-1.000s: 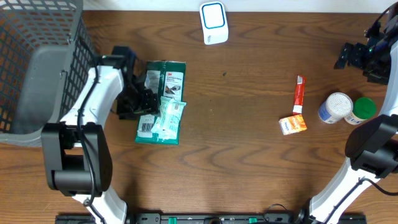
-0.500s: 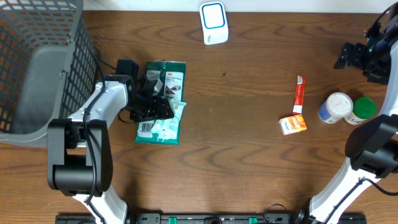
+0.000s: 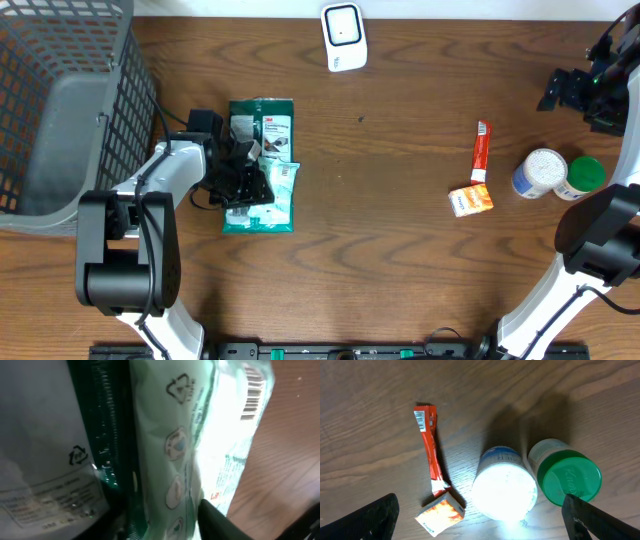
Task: Scan the item barcode
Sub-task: 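Grasp the mint wipes packet on the glove pack with the left gripper, then raise the wipes packet and hold it over the scanner, left gripper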
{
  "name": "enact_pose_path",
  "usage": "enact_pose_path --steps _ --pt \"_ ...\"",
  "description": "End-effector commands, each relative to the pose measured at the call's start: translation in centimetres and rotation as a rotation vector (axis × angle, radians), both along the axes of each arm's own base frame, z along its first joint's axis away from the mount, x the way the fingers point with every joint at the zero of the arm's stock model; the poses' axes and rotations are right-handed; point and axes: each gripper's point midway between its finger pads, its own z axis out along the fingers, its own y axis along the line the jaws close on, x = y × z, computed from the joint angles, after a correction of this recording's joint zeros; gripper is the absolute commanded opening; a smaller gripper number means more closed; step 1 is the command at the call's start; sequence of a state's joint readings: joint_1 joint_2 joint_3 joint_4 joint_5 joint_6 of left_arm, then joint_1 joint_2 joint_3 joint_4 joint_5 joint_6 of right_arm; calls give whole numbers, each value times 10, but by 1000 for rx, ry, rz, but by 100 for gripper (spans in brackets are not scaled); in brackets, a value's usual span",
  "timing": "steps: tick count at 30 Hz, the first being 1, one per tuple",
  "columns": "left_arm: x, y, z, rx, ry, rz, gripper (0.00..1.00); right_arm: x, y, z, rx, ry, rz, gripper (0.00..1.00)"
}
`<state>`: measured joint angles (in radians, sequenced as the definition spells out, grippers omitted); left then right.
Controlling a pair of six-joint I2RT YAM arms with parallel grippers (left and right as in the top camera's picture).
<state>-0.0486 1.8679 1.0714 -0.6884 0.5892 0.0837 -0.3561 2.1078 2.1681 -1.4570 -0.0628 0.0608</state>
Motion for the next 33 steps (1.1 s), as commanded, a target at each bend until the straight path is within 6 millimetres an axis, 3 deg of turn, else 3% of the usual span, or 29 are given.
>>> enact_pose_path --steps 1,3,8,14,19,22,24,33 --pt "-11 1 -9 8 31 -8 30 0 0 11 -11 -27 -13 99" --pt "-11 1 -8 7 31 -7 7 0 0 11 -10 -27 -13 99" --pt "-2 -5 5 -43 11 2 7 0 0 11 -10 -27 -13 99" --pt "24 -29 79 -312 -137 14 7 0 0 11 -11 -28 -13 99" --pt "34 -27 140 -393 -239 72 7 0 0 11 -11 -28 -12 99" --pt "25 -38 181 -510 -307 37 7 0 0 11 -10 -27 -13 99" --pt "18 -40 195 -534 -297 59 7 0 0 11 -11 -27 -13 99" --pt "-26 -72 212 -546 -206 -13 7 0 0 11 -11 -28 -13 99"
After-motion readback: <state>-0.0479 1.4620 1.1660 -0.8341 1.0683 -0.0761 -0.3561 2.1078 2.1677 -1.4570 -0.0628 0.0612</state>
